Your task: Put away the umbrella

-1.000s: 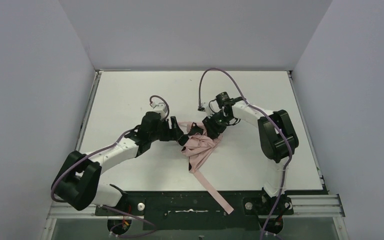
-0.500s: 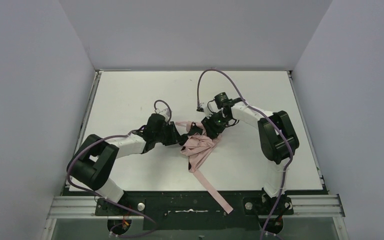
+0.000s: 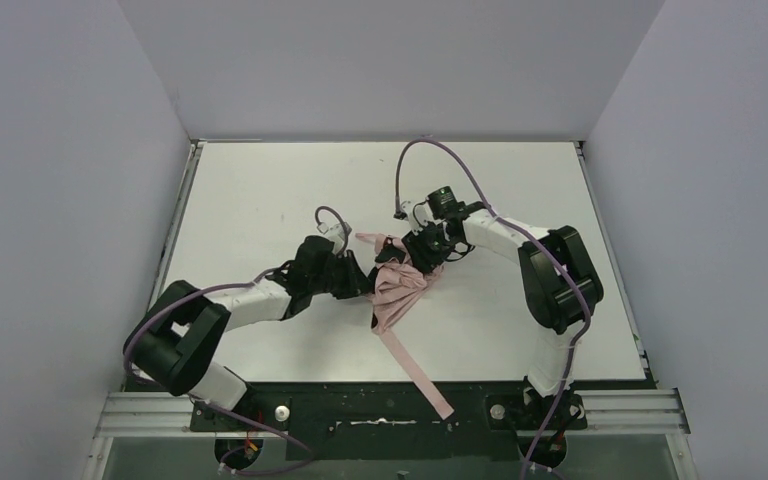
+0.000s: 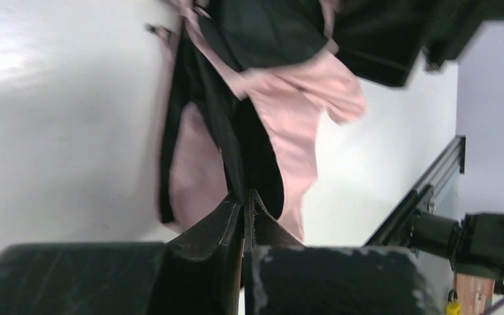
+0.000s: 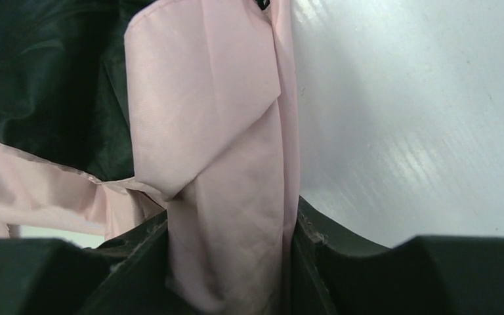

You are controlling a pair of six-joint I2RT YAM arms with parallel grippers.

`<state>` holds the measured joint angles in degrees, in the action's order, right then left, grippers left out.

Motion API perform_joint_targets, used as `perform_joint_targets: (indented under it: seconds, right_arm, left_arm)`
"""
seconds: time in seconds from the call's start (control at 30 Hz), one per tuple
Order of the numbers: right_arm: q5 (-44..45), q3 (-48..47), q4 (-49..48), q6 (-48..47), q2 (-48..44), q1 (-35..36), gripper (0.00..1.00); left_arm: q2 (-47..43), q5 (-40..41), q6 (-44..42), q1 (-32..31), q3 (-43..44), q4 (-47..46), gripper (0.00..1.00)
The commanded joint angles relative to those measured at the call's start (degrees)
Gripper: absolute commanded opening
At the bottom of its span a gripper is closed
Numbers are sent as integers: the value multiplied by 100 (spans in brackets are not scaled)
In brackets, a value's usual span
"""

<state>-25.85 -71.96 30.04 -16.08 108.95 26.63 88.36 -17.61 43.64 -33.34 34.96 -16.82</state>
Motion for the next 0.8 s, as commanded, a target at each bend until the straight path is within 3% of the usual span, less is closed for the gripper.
perform_joint_targets:
  seconds: [0.0,0.23,0.57,0.77]
  right_arm:
    - [1133,116,-550,104,-63,-27,0]
    - [1511,183,-688,99,-41,16,0]
    - [1711,557,-1225,-552,-261,164,6]
    - [1785,1102,-1650,-1755,-551,478,4]
  left_arm:
    - [-749,11,163,-509,-171,100,0]
    - [-1397,566,181,-918,-576,517,0]
    - [-1283,505,70,-809,-646,891,0]
    - [-2252,999,-516,-609,37,2393,35]
